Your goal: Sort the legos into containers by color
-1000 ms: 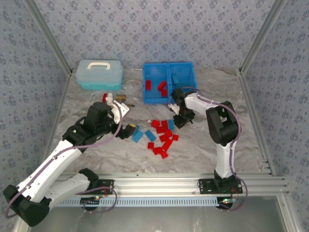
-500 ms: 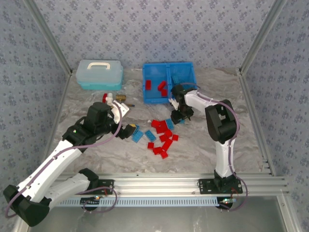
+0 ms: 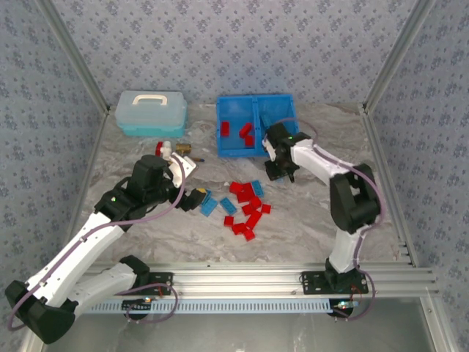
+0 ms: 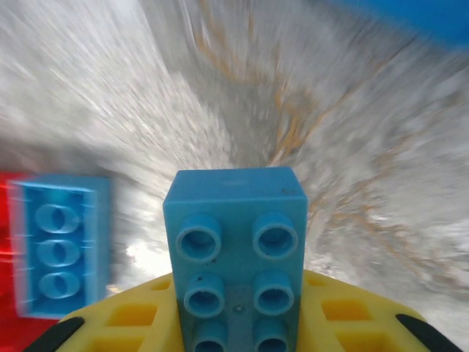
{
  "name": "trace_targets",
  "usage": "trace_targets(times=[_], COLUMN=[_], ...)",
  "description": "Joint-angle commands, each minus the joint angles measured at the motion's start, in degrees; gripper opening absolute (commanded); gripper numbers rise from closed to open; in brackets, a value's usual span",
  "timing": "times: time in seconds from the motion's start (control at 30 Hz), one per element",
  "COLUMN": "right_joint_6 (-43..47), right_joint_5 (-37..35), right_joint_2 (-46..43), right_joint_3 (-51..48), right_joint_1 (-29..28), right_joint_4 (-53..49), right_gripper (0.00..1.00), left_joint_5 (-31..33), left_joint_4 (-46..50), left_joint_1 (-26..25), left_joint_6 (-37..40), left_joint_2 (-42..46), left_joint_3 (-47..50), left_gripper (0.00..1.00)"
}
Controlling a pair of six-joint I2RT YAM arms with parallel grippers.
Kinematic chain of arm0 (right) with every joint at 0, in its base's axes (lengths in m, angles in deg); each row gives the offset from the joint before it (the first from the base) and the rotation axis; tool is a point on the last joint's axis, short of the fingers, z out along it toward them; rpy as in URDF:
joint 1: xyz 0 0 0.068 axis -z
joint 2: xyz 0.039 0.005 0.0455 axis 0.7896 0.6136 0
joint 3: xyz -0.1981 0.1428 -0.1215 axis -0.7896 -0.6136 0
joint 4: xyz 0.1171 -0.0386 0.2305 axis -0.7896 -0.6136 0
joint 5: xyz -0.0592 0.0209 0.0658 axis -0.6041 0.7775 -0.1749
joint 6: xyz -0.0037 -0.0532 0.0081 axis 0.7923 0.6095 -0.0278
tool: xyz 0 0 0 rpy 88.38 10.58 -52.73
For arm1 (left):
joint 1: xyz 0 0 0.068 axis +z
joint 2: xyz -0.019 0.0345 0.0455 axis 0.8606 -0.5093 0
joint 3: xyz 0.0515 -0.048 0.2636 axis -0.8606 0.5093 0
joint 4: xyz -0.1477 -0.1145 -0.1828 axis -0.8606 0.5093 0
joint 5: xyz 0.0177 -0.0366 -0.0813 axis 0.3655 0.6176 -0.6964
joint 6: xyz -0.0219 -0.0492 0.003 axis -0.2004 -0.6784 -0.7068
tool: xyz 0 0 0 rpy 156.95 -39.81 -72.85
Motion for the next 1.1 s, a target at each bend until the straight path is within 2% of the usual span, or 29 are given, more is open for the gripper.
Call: trace_targets(times=[0.0,0.17,0.4,0.57,0.63,0.7,0.8,0.9,0.97,1.07], right_joint_6=[-4.94,-6.49,-8.21,-9.66,-9.62,-9.47,-9.51,-9.42,-9.67,-11.27], right_joint_5=[-2.75,-8.41,-5.72,-4.45,-3.39,-3.38,-3.7,-4.1,-3.87,-3.0], right_joint_2=[-5.49,3.95,25.26,34.39,35.39,35.05,32.96,28.63,23.57,11.67], right_joint_3=[4.34,19.05,46.47,57.07,57.81,57.81,57.7,55.15,50.38,34.92], right_joint_1=[-0.02,1.89,6.05,7.04,7.18,6.96,7.05,7.04,6.88,5.71], right_joint_4=[5.67,5.98,-1.51,-5.25,-5.53,-5.49,-6.08,-5.98,-4.17,3.78], right_gripper=[0.34,0.35,0.36,0.39,0.44,0.54,0.59,0.6,0.6,0.6], left_joint_5=[0.15,0.69,2.21,2.13,2.02,1.99,1.99,2.08,2.26,2.67], left_joint_4=[-0.24,0.11,-0.11,0.01,-0.09,-0.01,-0.03,0.05,-0.04,-0.2], left_joint_1=[0.43,0.51,0.51,0.45,0.45,0.45,0.46,0.48,0.47,0.46], left_joint_6=[0.82,0.9,1.08,1.08,1.07,1.07,1.15,1.07,1.17,0.7], left_joint_2=[0.66,1.09,2.44,2.35,2.22,2.11,1.85,1.4,1.08,-0.32], left_joint_3=[-0.73,-0.74,-0.31,-0.36,-0.38,-0.38,-0.39,-0.36,-0.32,-0.31], left_gripper=[0.99,0.99,0.99,0.99,0.99,0.99,0.99,0.99,0.99,0.99])
